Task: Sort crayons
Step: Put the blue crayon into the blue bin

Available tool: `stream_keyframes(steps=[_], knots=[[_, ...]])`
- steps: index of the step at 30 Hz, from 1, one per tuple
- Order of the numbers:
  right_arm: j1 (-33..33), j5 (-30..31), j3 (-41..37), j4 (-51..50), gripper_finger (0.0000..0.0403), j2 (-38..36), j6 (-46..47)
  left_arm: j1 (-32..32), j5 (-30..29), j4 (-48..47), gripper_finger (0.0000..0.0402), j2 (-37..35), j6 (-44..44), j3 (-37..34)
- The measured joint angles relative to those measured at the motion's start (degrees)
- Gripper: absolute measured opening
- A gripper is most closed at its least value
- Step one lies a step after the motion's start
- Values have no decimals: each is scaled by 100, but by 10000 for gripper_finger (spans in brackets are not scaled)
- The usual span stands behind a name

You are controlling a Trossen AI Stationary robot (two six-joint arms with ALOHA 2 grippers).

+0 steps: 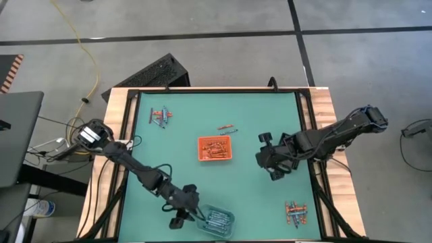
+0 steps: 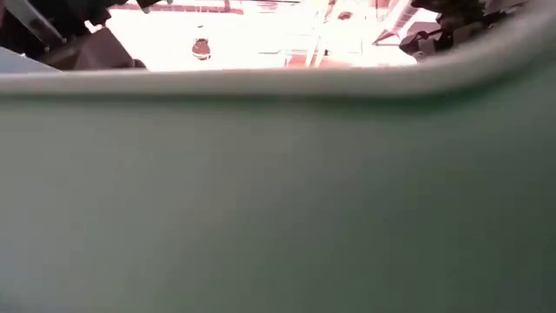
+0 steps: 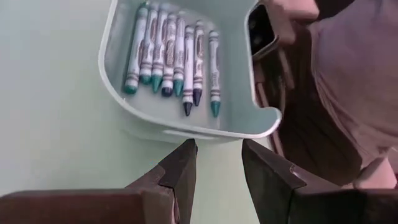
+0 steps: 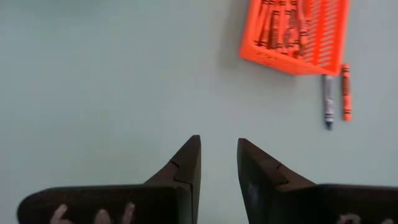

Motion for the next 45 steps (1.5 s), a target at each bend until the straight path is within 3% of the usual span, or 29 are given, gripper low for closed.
stream_keyframes(steps=[8, 14, 19, 26, 29, 33, 37, 45], knots=[[-351, 357, -38, 136, 97, -2, -334, -219, -299, 44, 118, 64, -294, 1], [-930, 295, -544, 1076, 97, -4, -1214, -255, 130, -453, 118, 3, -357, 2], [-1974, -645, -1052, 2205, 97, -4, -1984, -225, -355, -1331, 118, -363, 121, 1], [-3599, -2173, -1547, 3564, 97, 18, -2792, 67, -2032, -2042, 118, -937, 1234, 1], [-4169, -2770, -1578, 3935, 97, 320, -2941, 288, -2398, -2073, 118, -1038, 1704, 1], [-4644, -3292, -1529, 4530, 97, 1113, -3160, 680, -2420, -2224, 118, -1045, 2166, -6], [-4829, -3464, -1032, 4243, 97, 1830, -3399, 1105, -2407, -2337, 118, -1058, 2305, -200], [-4788, -3784, -460, 3870, 97, 2474, -3793, 1682, -1933, -2018, 118, -1194, 2507, -622]])
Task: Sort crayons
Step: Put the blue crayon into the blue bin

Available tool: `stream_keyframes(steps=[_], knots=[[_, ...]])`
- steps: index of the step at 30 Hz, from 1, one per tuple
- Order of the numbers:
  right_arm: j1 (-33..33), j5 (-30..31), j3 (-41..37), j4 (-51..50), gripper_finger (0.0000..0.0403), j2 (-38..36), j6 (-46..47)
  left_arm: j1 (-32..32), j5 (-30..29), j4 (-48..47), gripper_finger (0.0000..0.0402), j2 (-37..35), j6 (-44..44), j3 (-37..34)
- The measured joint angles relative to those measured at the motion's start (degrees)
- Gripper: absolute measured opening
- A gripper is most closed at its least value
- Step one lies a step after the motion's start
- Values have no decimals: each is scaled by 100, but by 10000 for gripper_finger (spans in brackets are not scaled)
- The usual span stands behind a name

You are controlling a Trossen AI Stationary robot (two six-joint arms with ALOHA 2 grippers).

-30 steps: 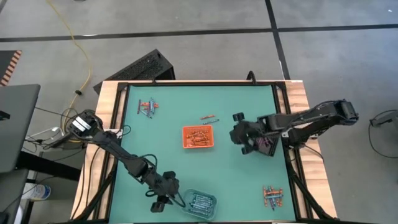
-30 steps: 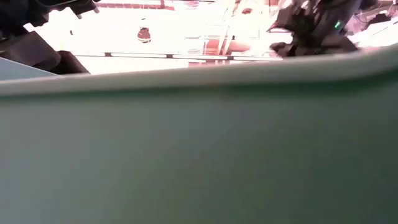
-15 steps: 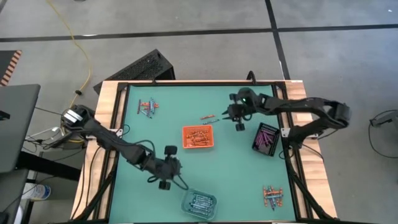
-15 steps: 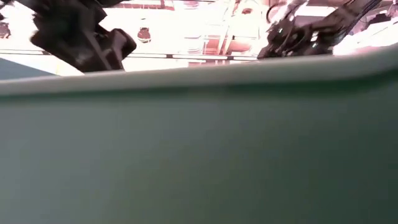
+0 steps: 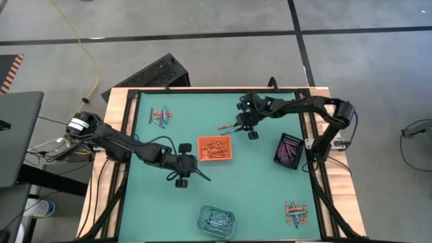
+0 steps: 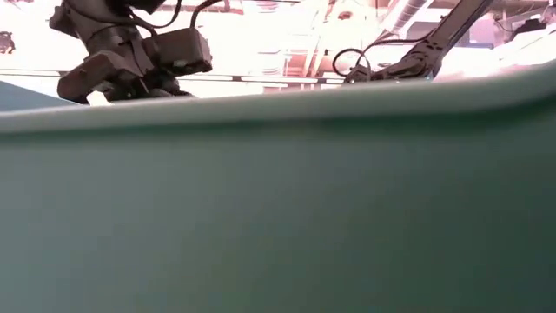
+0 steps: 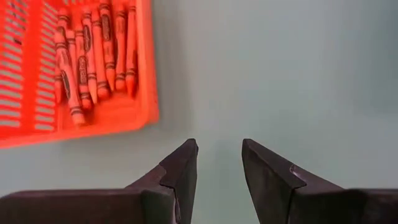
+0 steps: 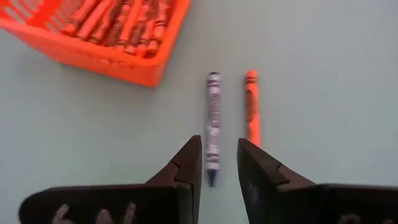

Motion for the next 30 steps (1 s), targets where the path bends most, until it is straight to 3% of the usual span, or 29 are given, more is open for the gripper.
stream_keyframes(steps=[18, 30], knots=[[97, 37, 584, -247, 93, 1215, 106, 184, 443, 146, 118, -61, 142, -198], [209, 118, 595, -791, 6, 1231, -299, 184, 538, 95, 118, -61, 144, -198]])
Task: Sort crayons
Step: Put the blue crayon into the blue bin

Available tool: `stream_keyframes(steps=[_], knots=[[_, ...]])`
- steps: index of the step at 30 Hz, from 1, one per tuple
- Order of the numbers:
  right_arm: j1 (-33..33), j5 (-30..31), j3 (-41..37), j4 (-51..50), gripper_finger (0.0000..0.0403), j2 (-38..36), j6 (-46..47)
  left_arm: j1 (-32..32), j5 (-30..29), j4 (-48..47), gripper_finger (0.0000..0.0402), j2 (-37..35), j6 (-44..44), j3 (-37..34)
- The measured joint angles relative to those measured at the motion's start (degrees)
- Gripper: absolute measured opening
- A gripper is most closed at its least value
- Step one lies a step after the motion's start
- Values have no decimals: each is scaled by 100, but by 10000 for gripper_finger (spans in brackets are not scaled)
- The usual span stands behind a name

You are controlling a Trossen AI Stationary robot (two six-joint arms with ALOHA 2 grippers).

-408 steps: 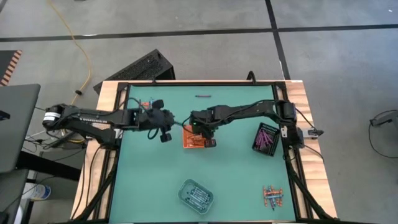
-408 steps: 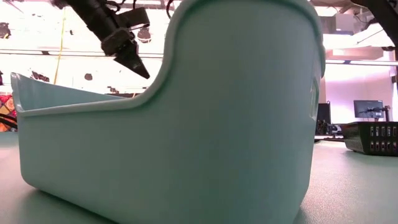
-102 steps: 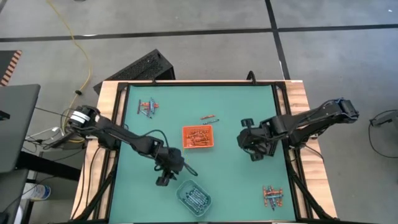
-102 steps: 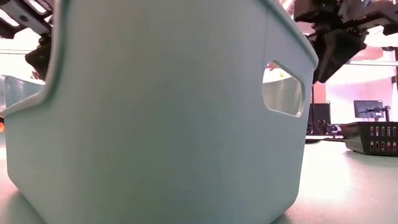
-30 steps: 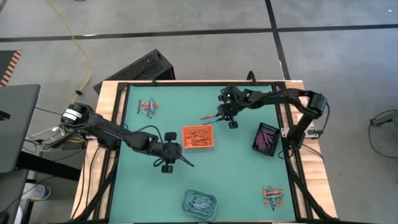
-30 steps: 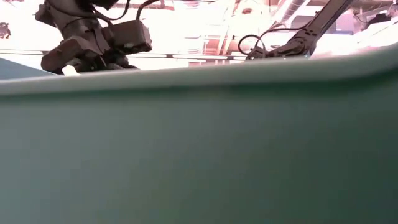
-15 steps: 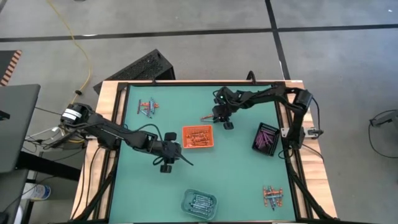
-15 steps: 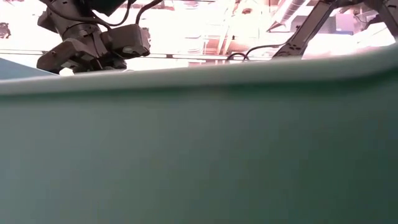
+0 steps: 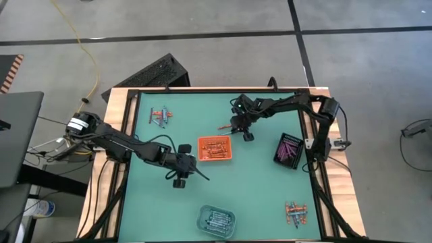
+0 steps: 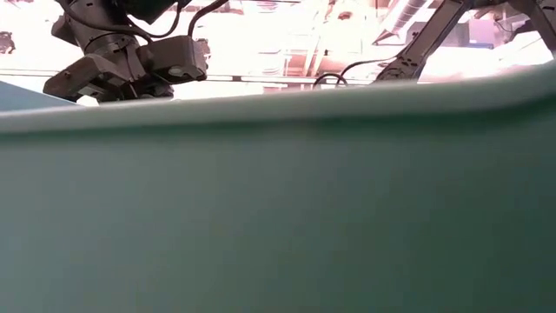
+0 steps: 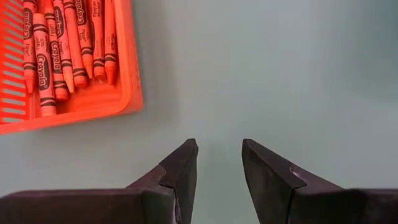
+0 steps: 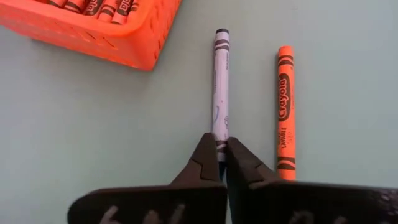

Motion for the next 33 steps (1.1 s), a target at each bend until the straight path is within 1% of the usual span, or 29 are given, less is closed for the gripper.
stream_keyframes(steps=[4, 8, 12, 16, 26, 30, 33], knots=[[32, -2, -9, -40, 5, -29, 86, 0, 3, -17, 118, 0, -11, 0], [64, -2, -33, -133, 2, -230, 243, 0, 3, -37, 118, 0, -40, 0], [108, -4, -74, -344, 1, -611, 354, 0, 3, -47, 118, 0, -50, 0], [187, 11, -55, -336, 1, -1114, 378, 0, 4, -58, 118, 2, -54, 0], [405, 938, -50, -617, 0, -2046, 664, 0, 5, -57, 118, 2, -31, 2], [556, 1038, -44, -594, 0, -2319, 1096, 0, 5, -57, 118, 2, -40, 2], [900, 1028, -44, -640, 0, -2395, 1564, 0, -1, -63, 118, 2, -50, 2]])
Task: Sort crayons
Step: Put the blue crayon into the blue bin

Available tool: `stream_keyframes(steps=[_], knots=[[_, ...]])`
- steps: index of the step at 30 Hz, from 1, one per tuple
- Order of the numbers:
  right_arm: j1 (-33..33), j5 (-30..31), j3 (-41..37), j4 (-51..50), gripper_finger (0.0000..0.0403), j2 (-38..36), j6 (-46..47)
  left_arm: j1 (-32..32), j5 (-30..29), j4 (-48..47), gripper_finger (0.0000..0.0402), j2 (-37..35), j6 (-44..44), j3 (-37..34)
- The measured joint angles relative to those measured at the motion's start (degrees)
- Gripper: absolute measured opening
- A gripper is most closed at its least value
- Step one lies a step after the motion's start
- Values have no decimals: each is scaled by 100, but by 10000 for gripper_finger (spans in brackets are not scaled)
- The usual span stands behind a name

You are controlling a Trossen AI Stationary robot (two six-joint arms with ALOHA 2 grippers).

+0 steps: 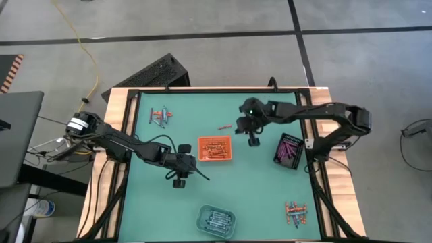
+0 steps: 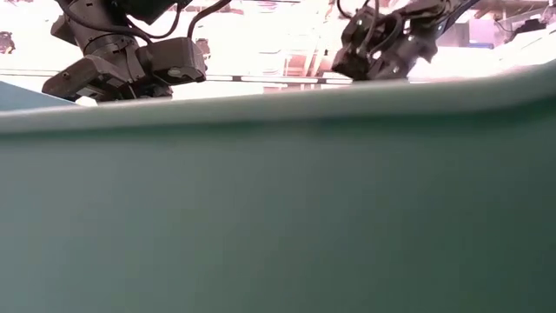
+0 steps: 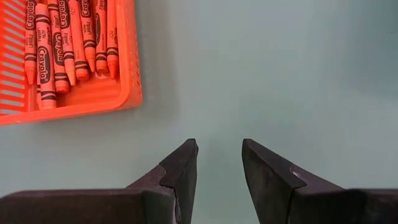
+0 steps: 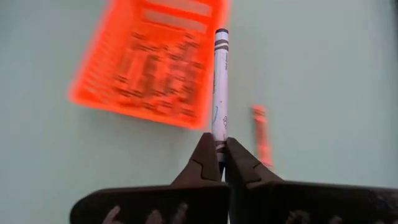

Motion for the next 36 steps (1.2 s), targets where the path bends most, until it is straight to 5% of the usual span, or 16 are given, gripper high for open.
stream_keyframes(steps=[8, 18, 36], knots=[[1734, -170, 0, -73, 0, -36, 1070, -1, -220, -51, 118, 0, 57, 2], [3755, -161, 11, 1349, 0, 139, 2445, 0, -318, -138, 118, 2, 157, 2], [4630, -760, 67, 4186, 0, 1571, 4545, 0, -322, -83, 118, 2, -324, 13]])
